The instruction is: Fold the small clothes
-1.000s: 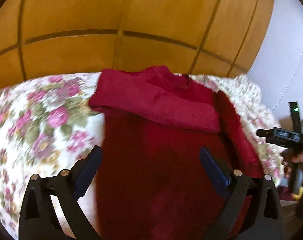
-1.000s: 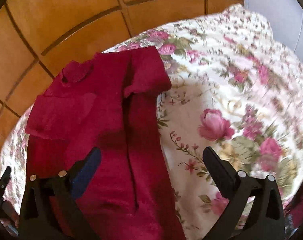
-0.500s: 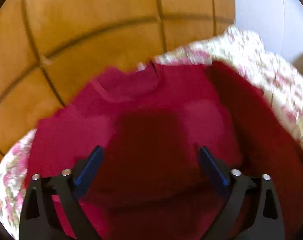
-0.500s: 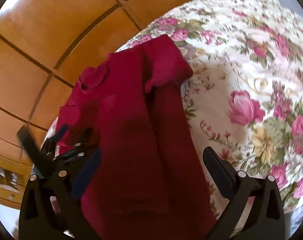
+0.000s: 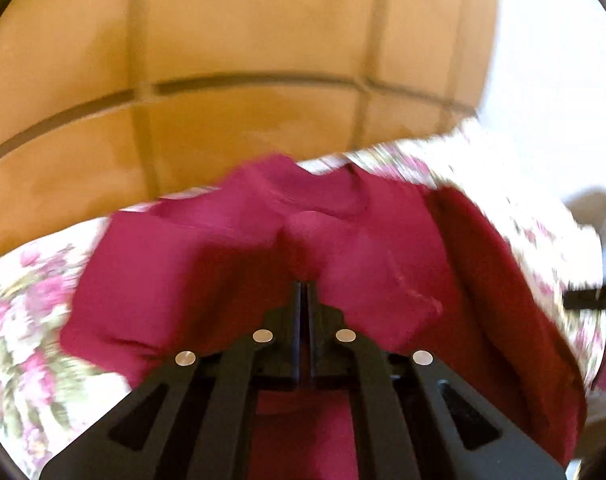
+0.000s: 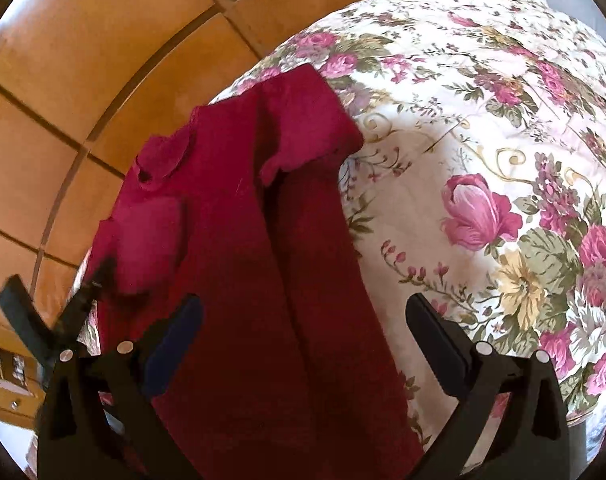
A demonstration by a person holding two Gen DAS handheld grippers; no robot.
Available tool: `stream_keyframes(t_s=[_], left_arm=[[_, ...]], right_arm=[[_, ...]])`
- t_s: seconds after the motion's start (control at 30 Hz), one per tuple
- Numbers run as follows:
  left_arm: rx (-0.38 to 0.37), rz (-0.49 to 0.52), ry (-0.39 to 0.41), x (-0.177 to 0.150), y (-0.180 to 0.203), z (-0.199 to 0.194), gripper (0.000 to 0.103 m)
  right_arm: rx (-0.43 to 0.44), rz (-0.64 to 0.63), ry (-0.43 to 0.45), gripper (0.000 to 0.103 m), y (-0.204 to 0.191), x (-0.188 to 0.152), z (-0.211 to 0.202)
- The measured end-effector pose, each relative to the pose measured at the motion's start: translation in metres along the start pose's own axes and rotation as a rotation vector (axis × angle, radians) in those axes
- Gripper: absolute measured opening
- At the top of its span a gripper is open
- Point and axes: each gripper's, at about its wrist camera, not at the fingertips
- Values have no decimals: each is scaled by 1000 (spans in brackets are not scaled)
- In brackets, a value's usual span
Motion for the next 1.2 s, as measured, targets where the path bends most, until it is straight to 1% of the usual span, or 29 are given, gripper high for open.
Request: stream_keyframes(t_s=[0.03,0.13,0.17,0.23,0.3,0.33,0.37,0.4,0.43,0.47,0.5,0.53,0.57,0.6,0.63,0.67,0.7,0.73,0.77,0.8,0.83,0.87,0.93,0.97,1.03,1.07,1.13,1.17,1.2], left_arm=[[20,-36,20,5,-11,-6,2],[138,-196,88,10,-72,-33,2],[195,-270,100,8,-100,-42,2],[280,-361,107,6,-139,-54,0],[405,-432,123,-1,-184,-68,0],[438,-453,123,-5,-199,-73,0],[514,-484,110,-10,-221,-80,0],[576,-509,99,-15,-234,-87,0],[621,-543,93,-19,-248,-93,0],[649,-594,105,-26,-260,-106,0],[665,-622,116,-32,-264,-115,0],[676,-627,117,-36,-265,-119,3],[683,-616,109,-40,-261,-128,18],[675,-602,107,-41,-254,-131,35],[653,-591,114,-42,-244,-131,42],[608,-584,135,-42,-226,-135,57],[571,-581,145,-41,-207,-134,67],[523,-582,151,-41,-191,-133,71],[438,-580,150,-42,-164,-128,76],[373,-577,138,-44,-145,-122,79],[312,-573,114,-44,-126,-115,79],[237,-569,83,-45,-101,-106,79],[106,-558,46,-47,-62,-93,85],[42,-542,22,-49,-39,-86,88],[-36,-496,-7,-50,-6,-77,88],[-68,-462,-20,-50,13,-75,88],[-117,-416,-31,-48,38,-74,89],[-143,-366,-44,-45,55,-73,92],[-152,-320,-56,-44,65,-72,92]], right_arm=[[8,-5,-1,101,-1,-1,-1],[52,-19,-9,101,-9,-4,-3],[65,-28,-11,101,-12,-5,-4],[81,-53,-21,101,-19,-10,-5],[79,-91,-34,101,-26,-16,-3],[74,-108,-41,101,-28,-19,-2],[66,-130,-54,101,-31,-23,1],[59,-143,-64,101,-32,-27,3],[52,-151,-72,101,-32,-29,5],[43,-159,-81,101,-32,-33,7],[29,-173,-93,101,-32,-36,11],[19,-184,-102,101,-31,-39,13],[10,-196,-110,101,-30,-41,15],[-1,-213,-117,101,-30,-43,17],[-9,-227,-117,100,-30,-44,19],[-23,-240,-117,96,-31,-46,21],[-34,-248,-118,88,-31,-47,23],[-41,-254,-118,79,-31,-48,25],[-43,-261,-115,74,-31,-49,25],[-38,-271,-109,68,-32,-48,25],[-30,-274,-103,60,-32,-47,23],[-21,-274,-95,56,-32,-45,21],[4,-249,-70,39,-32,-40,12],[17,-234,-62,34,-31,-37,8],[64,-196,-50,15,-28,-32,2],[99,-170,-52,13,-26,-29,1],[140,-117,-58,12,-25,-26,1],[157,-100,-60,15,-24,-25,2],[175,-77,-59,27,-23,-22,2]])
Point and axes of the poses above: each gripper's, at about its wrist camera, not at the fingertips, and z roughly the way its jaws point, y to its right, x to its top, and after that the axes turned 15 degrees about y, right-handed
